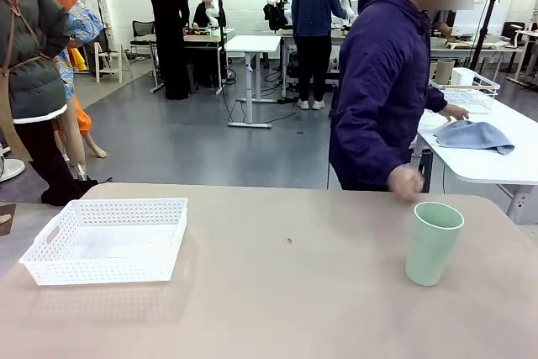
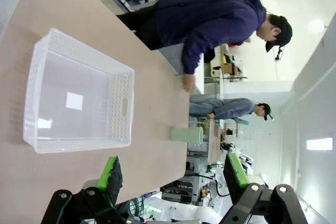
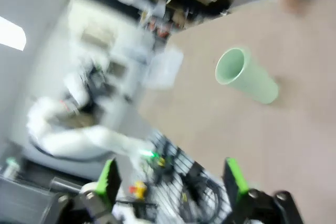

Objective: Clean and organize the cups into the basket.
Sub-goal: Pick up the Organizing basket and move it to the center of the table, then pick up the Reusable plastic cup from the right side of the table and place it inside the Organizing basket.

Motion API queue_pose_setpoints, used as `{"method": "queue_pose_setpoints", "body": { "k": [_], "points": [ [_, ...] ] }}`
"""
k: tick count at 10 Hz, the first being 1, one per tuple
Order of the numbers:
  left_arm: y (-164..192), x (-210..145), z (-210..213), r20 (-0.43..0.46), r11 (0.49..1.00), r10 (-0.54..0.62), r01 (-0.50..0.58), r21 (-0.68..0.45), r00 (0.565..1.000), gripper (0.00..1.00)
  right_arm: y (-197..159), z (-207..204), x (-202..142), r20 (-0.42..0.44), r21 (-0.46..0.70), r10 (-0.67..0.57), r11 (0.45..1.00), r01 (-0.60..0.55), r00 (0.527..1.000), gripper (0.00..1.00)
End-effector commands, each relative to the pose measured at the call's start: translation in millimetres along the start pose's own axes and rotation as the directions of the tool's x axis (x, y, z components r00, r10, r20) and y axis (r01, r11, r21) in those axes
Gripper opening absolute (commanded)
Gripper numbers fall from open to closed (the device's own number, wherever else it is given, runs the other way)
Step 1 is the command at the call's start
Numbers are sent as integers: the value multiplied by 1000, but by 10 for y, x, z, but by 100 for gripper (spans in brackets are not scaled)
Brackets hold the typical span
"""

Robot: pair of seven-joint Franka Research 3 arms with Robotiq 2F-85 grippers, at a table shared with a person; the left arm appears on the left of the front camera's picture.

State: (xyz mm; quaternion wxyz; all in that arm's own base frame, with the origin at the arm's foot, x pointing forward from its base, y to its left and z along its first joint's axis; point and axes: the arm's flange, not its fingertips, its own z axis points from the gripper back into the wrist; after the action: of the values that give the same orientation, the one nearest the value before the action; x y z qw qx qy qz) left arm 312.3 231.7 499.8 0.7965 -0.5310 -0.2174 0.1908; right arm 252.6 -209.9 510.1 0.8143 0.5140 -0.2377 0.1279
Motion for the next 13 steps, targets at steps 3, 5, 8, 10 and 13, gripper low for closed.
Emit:
{"method": "queue_pose_setpoints", "body": {
  "k": [3,5,8,10,13],
  "points": [
    [-349,146,-182,18,881,-151,127,457,988,100,-542,-402,347,-98,24,505,863,-505,858,100],
    [-408,115,-482,-17,725,-235,187,663,972,100,-825,-805,478,-168,-44,581,802,-595,796,100],
    [-277,102,-945,-38,559,-273,191,807,961,100,-1069,-1236,489,-193,-92,571,799,-594,798,100],
    [-205,120,-1003,11,576,-303,173,798,953,100,-1061,-1104,519,-210,-82,562,805,-588,800,100],
    [-262,104,-976,-46,564,-302,217,797,952,100,-1061,-1104,519,-210,-82,562,805,-588,800,100]
  ]
}}
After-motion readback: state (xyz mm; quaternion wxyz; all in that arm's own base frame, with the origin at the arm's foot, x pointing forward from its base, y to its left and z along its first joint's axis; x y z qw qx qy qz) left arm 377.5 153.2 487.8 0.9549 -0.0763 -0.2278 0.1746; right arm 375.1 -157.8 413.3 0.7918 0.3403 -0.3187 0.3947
